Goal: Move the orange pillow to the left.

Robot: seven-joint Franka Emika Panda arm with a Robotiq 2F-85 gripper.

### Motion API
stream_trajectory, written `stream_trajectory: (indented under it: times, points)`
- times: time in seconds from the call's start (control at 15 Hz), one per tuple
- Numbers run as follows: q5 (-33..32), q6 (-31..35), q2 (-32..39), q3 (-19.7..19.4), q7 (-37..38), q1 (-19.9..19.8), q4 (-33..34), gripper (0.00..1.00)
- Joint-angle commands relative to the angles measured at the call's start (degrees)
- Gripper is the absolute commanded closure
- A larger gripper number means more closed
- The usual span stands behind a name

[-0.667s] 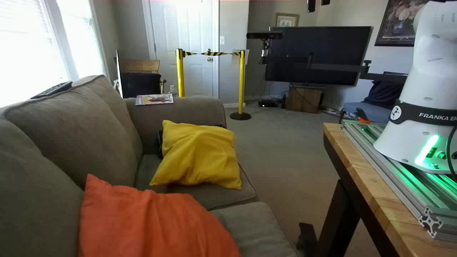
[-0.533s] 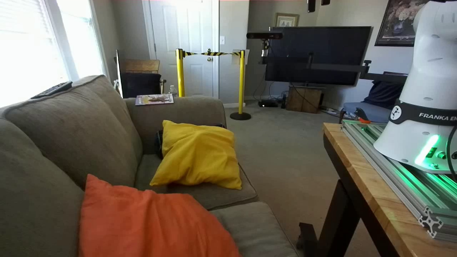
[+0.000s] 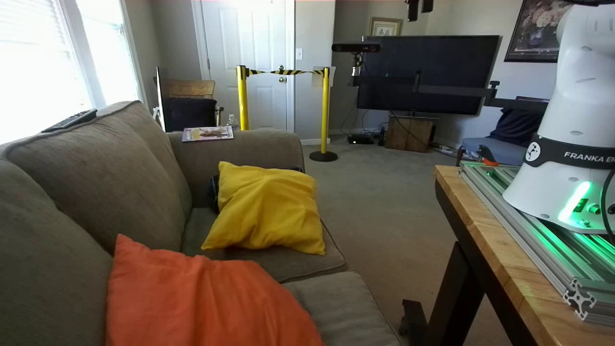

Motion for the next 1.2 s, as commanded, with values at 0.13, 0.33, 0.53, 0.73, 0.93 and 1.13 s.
stream_trajectory:
  times: [0.13,0.33,0.53,0.73,0.93,1.13]
  points:
    - [12.2,17.0,19.0,-3.2,3.6,2.0,5.0,0.0]
    - [19.2,23.7,25.7,-0.9,3.0,3.1,6.8,0.0]
    - [22.5,29.3,30.3,2.6,4.7,3.1,8.2,0.0]
    - [21.6,34.3,33.5,5.6,12.8,1.7,8.8,0.0]
    - [21.1,34.1,32.7,6.4,11.3,1.4,7.6,0.0]
    - [21.1,34.1,33.0,6.3,11.7,1.1,8.0,0.0]
